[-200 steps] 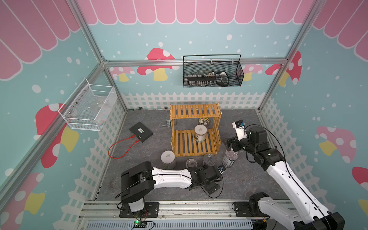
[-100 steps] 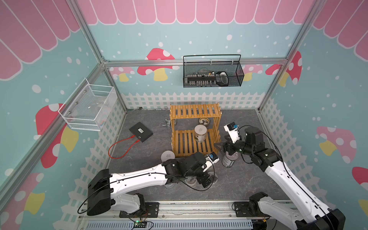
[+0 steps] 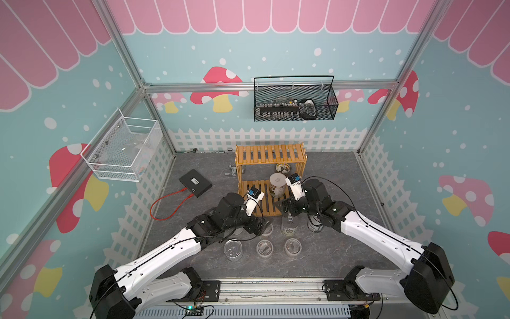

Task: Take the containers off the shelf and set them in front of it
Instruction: 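Pick up a container from the shelf.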

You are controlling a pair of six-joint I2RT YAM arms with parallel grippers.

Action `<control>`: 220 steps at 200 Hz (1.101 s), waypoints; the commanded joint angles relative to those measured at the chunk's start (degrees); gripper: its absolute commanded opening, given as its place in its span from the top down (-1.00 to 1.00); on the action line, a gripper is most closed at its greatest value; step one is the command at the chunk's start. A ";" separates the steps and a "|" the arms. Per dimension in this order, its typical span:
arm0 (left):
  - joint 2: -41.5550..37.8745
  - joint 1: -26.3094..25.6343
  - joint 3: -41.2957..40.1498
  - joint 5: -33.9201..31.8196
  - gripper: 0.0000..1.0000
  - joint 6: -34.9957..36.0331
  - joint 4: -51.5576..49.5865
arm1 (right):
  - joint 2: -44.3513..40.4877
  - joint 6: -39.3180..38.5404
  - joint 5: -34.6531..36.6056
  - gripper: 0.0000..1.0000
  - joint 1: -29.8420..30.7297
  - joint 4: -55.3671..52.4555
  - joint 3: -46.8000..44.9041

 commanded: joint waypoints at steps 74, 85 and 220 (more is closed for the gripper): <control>1.51 5.54 -1.07 1.93 -0.99 -3.46 1.79 | 17.15 15.30 22.81 -0.99 4.13 -0.25 10.88; 1.39 5.67 -1.25 1.92 -0.98 -3.53 1.81 | 18.91 15.89 22.76 -0.99 3.78 -0.12 11.83; 1.42 5.99 -2.40 4.03 -0.98 -3.66 1.78 | 31.43 14.55 21.52 -0.99 -2.67 4.47 21.37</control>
